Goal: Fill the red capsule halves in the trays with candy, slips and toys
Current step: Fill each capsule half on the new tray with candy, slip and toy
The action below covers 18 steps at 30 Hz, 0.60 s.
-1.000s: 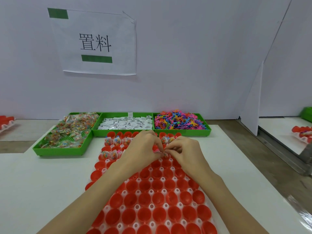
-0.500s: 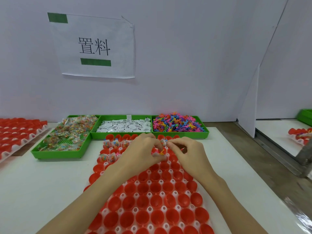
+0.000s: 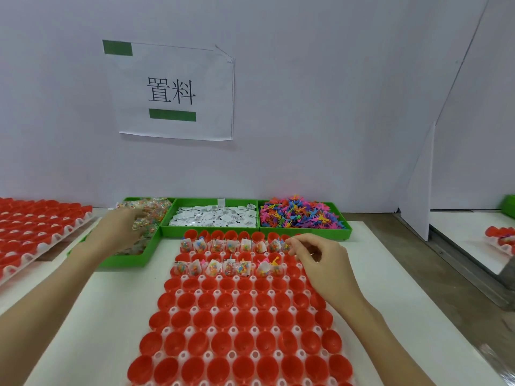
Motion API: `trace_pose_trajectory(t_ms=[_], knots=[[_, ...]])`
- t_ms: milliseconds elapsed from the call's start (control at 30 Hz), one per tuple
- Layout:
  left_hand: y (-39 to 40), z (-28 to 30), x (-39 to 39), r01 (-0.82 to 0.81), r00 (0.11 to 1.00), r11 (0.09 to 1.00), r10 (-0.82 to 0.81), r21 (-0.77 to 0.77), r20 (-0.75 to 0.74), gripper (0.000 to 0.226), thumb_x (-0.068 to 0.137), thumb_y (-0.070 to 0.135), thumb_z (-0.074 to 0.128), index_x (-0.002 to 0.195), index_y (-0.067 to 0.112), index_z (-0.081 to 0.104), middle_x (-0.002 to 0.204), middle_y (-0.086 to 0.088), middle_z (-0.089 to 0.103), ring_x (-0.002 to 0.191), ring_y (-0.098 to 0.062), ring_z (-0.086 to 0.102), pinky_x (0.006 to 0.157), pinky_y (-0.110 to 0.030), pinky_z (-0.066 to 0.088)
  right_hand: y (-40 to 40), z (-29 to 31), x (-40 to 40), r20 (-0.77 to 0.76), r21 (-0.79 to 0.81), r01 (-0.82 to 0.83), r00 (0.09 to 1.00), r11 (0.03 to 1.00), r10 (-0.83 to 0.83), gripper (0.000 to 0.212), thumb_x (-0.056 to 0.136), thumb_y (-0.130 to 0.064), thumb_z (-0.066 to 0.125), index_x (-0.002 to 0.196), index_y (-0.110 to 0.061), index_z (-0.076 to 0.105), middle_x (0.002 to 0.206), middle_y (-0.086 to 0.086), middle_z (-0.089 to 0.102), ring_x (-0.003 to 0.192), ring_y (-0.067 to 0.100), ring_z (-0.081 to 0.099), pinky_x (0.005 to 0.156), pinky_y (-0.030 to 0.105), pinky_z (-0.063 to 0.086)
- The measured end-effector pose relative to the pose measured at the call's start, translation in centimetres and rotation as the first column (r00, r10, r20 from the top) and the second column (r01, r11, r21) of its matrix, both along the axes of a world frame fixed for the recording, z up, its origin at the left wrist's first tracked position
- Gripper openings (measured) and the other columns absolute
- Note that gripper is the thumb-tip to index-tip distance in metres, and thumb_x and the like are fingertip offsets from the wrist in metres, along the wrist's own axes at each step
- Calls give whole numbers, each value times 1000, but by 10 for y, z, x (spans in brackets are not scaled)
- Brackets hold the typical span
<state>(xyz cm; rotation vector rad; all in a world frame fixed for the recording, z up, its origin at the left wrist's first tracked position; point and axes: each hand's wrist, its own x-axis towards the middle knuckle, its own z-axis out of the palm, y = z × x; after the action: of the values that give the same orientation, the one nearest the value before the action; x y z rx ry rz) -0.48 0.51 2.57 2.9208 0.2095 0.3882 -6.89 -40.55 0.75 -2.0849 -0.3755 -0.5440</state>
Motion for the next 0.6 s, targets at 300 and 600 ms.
trace_pose_trajectory(t_ms=[300,600], knots=[[5,-20,-13,107,983,992,-96,-64,155,6,83,9,83,87,9,78,91,-7,78,77,-19,61,75,-36,51,2,-2,-1,-18,-21,-5,1000,1000,4,14,98,-22,65,97,-29,77,78,-19,72,82,-1,67,73,8,49],[-4,-12,-22,68,980,998,-66,0,190,22,83,-16,68,93,2,76,102,-18,72,98,-38,65,79,-46,52,5,-1,-4,-15,-48,-25,1000,999,24,14,97,-19,66,98,-28,77,82,-19,73,85,0,67,72,8,48]])
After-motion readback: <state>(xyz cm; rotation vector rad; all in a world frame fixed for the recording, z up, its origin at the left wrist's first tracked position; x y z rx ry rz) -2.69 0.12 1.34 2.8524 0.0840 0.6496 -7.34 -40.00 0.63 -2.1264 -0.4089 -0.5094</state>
